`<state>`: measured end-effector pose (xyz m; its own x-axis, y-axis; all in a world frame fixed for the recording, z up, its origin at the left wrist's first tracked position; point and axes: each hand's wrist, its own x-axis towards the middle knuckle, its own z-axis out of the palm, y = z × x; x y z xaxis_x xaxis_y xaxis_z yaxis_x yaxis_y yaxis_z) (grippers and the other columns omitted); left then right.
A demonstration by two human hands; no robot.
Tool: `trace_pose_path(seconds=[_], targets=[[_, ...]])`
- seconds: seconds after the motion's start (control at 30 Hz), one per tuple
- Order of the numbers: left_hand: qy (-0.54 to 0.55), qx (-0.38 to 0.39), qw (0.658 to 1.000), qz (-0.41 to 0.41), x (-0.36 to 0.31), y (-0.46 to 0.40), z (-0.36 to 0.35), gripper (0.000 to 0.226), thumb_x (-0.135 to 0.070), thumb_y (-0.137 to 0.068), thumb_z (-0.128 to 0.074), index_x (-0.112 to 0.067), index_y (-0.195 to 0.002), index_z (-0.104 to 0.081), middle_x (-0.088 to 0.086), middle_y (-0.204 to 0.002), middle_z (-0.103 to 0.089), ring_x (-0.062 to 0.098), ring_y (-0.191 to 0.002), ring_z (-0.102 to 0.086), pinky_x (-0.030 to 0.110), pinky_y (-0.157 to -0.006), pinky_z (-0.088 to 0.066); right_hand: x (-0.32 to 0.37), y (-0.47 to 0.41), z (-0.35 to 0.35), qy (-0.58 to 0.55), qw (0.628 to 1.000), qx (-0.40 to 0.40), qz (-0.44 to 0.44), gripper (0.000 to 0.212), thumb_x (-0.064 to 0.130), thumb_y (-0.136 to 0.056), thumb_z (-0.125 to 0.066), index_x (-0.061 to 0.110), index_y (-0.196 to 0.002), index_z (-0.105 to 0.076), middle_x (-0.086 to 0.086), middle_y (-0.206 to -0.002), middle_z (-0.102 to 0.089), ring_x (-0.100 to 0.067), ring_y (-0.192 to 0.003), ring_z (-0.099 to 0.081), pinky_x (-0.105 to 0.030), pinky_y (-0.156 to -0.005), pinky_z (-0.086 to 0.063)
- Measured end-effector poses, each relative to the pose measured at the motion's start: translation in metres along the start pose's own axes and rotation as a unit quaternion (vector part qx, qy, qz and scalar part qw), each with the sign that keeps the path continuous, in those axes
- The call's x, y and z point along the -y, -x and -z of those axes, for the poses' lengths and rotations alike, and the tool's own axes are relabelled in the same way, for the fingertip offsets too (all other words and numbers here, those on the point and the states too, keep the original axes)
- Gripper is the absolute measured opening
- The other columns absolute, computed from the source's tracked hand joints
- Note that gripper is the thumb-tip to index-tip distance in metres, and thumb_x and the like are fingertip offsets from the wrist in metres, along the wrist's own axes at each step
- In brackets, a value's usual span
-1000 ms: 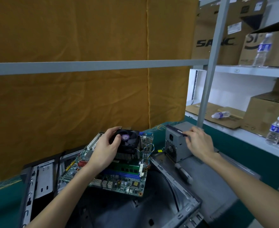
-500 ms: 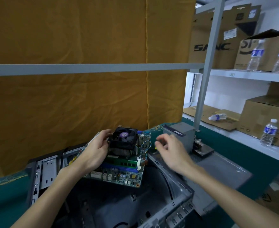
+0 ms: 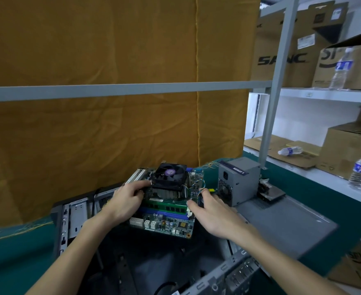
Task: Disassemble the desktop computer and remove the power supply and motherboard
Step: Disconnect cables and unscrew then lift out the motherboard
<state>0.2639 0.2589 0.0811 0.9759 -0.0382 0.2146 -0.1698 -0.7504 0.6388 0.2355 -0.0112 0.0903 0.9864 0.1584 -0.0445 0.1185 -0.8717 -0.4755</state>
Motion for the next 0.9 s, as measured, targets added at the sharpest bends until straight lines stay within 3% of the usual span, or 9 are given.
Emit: trace_pose_path(seconds=[0.07, 0.17, 0.27, 0.37, 0.57, 0.7, 0.9], targets=[[0.005, 0.009, 1.0, 0.0, 0.002, 0.0, 0.0, 0.047, -0.008, -0.102, -0.043, -0.03, -0.14, -0.059, -0.007, -0.148, -0.054, 0.014, -0.136, -0.047, 0.028, -0.103, -0.039, 0.001, -0.002, 0.001, -0.016, 1.0, 0.013, -0.002, 0.068, 0.068, -0.098, -0.027, 0.025, -0.151, -0.026, -0.006, -0.149, -0.044, -0.033, -0.129, -0.05, -0.049, -0.096, -0.039], [0.044, 0.059, 0.997, 0.005, 0.003, 0.0, 0.006, 0.048, -0.005, -0.102, -0.043, -0.033, -0.138, -0.059, -0.016, -0.148, -0.048, 0.009, -0.144, -0.036, 0.03, -0.117, -0.029, -0.002, 0.0, 0.002, -0.015, 1.0, 0.026, 0.009, 0.075, 0.07, -0.096, -0.028, 0.025, -0.156, -0.022, -0.005, -0.157, -0.037, -0.032, -0.137, -0.045, -0.052, -0.107, -0.036], [0.075, 0.129, 0.989, 0.009, 0.0, 0.001, 0.017, 0.054, -0.002, -0.101, -0.042, -0.045, -0.13, -0.055, -0.025, -0.145, -0.039, 0.0, -0.139, -0.031, 0.025, -0.112, -0.025, -0.004, 0.002, -0.002, 0.007, 1.0, 0.018, 0.013, 0.082, 0.074, -0.092, -0.027, 0.024, -0.157, -0.02, -0.007, -0.158, -0.035, -0.034, -0.138, -0.044, -0.053, -0.106, -0.036], [0.084, 0.158, 0.984, 0.004, -0.001, 0.003, 0.021, 0.057, 0.0, -0.1, -0.041, -0.045, -0.132, -0.053, -0.028, -0.149, -0.033, -0.003, -0.14, -0.025, 0.031, -0.119, -0.02, -0.005, 0.002, -0.006, 0.03, 0.999, 0.002, 0.015, 0.083, 0.073, -0.092, -0.023, 0.025, -0.159, -0.017, -0.007, -0.157, -0.035, -0.036, -0.136, -0.045, -0.049, -0.096, -0.034], [0.08, 0.161, 0.984, -0.012, 0.001, 0.006, 0.021, 0.058, -0.004, -0.101, -0.038, -0.037, -0.147, -0.049, -0.03, -0.152, -0.029, -0.008, -0.141, -0.02, 0.025, -0.115, -0.015, -0.006, 0.001, -0.008, 0.058, 0.998, -0.006, 0.024, 0.085, 0.072, -0.09, -0.02, 0.025, -0.161, -0.016, -0.009, -0.15, -0.04, -0.036, -0.131, -0.047, -0.043, -0.086, -0.031], [0.047, 0.15, 0.987, -0.034, 0.006, 0.01, 0.02, 0.056, -0.007, -0.104, -0.037, -0.041, -0.147, -0.047, -0.033, -0.153, -0.026, -0.013, -0.141, -0.018, 0.029, -0.121, -0.013, -0.005, 0.002, -0.007, 0.055, 0.998, -0.007, 0.029, 0.08, 0.068, -0.093, -0.024, 0.024, -0.16, -0.019, -0.009, -0.141, -0.043, -0.038, -0.123, -0.05, -0.043, -0.084, -0.033], [0.028, 0.134, 0.988, -0.074, 0.019, 0.012, 0.019, 0.057, -0.007, -0.105, -0.038, -0.045, -0.146, -0.047, -0.035, -0.156, -0.026, -0.023, -0.142, -0.013, 0.028, -0.124, -0.011, -0.009, -0.001, -0.005, 0.043, 0.999, 0.006, 0.03, 0.081, 0.071, -0.081, -0.018, 0.032, -0.151, -0.026, -0.005, -0.148, -0.038, -0.04, -0.122, -0.051, -0.046, -0.091, -0.041]])
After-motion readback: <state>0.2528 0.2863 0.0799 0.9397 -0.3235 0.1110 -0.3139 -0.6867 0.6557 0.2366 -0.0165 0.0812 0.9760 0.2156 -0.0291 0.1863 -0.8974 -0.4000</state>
